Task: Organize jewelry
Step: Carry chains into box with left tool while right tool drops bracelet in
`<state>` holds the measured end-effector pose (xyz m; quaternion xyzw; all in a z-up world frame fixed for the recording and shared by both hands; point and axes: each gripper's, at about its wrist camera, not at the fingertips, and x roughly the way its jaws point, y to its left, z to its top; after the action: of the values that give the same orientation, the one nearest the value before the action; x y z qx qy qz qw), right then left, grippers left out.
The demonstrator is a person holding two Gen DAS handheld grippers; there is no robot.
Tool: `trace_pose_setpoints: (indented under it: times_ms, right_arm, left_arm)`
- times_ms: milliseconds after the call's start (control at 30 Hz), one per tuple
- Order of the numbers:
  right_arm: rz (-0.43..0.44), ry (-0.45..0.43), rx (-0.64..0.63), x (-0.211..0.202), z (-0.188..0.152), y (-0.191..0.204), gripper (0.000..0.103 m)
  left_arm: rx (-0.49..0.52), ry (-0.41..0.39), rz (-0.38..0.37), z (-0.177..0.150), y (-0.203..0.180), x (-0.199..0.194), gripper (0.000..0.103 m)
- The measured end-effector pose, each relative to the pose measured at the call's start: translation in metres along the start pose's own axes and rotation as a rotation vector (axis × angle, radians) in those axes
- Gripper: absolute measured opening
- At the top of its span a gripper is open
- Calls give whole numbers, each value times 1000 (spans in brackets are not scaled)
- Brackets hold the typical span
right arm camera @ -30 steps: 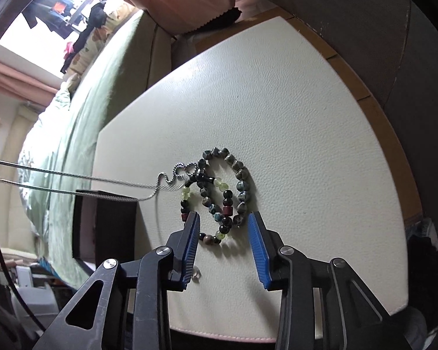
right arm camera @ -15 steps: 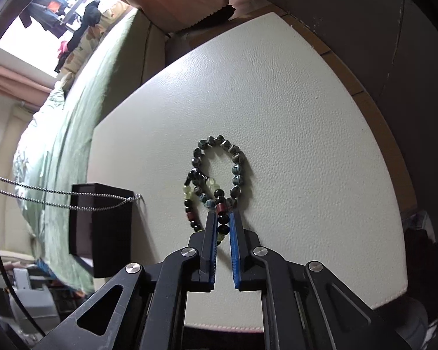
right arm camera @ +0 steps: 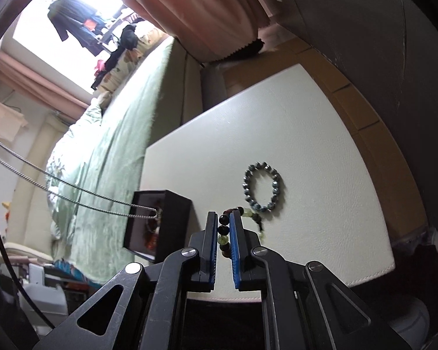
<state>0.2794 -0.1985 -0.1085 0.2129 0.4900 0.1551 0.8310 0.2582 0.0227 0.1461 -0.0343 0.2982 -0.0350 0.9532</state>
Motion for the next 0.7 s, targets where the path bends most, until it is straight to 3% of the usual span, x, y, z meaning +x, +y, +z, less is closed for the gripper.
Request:
trace_pose_setpoints:
  times_ms: [367,700]
  right_arm:
    - [24,-32,-69,-12,-3,36,10]
    - [30,-13,-100,-1,-7,50,10]
  left_arm:
    - [-30,45,-17,-20,16,19,13]
    - [-75,144,-25,-62,36,69,13]
